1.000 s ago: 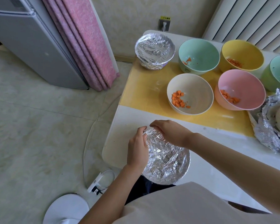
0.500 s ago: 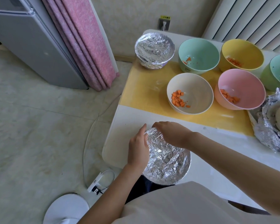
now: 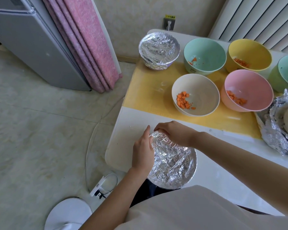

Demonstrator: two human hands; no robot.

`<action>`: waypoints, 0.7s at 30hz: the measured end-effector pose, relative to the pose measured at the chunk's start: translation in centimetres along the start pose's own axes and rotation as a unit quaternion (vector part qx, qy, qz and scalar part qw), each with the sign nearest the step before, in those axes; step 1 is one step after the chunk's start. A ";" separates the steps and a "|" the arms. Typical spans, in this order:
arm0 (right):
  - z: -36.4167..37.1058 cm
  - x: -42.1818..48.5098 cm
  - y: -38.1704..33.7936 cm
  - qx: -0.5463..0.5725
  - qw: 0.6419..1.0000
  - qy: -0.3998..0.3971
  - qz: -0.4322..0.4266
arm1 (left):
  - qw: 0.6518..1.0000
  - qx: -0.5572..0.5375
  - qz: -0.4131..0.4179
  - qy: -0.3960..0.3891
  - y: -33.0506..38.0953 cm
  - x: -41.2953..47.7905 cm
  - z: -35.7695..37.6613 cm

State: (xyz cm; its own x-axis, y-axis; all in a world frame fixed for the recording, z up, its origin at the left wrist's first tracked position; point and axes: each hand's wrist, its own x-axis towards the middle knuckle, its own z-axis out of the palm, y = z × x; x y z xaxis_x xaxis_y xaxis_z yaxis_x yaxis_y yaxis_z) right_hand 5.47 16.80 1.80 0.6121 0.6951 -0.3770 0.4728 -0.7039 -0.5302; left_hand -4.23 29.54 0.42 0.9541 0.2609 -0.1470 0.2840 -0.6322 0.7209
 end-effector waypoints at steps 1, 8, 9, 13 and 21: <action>-0.1 -0.3 0.3 0.021 1.000 0.013 0.012 | 1.000 -0.003 -0.003 0.005 0.0 -0.1 0.1; 1.3 -1.2 1.7 -0.007 0.997 0.074 0.020 | 1.000 -0.016 0.017 0.011 0.1 -0.4 0.1; 1.3 -1.1 1.7 -0.011 0.997 0.073 0.014 | 0.999 -0.018 0.029 0.009 0.1 -0.3 0.1; 1.1 -1.6 1.0 0.010 0.998 0.067 0.001 | 0.997 0.031 0.065 0.017 -0.3 0.9 0.6; 1.3 -3.4 1.7 0.043 0.988 0.139 0.049 | 0.999 0.004 0.045 0.000 0.0 0.8 0.2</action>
State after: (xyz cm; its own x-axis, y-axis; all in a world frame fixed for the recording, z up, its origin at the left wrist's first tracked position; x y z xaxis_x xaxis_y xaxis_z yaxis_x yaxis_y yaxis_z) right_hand 3.40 13.39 1.22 0.8084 0.5485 -0.2137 0.3543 -0.7432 -0.5675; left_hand -3.44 29.61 0.21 0.9760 0.2019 -0.0816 0.1970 -0.6590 0.7259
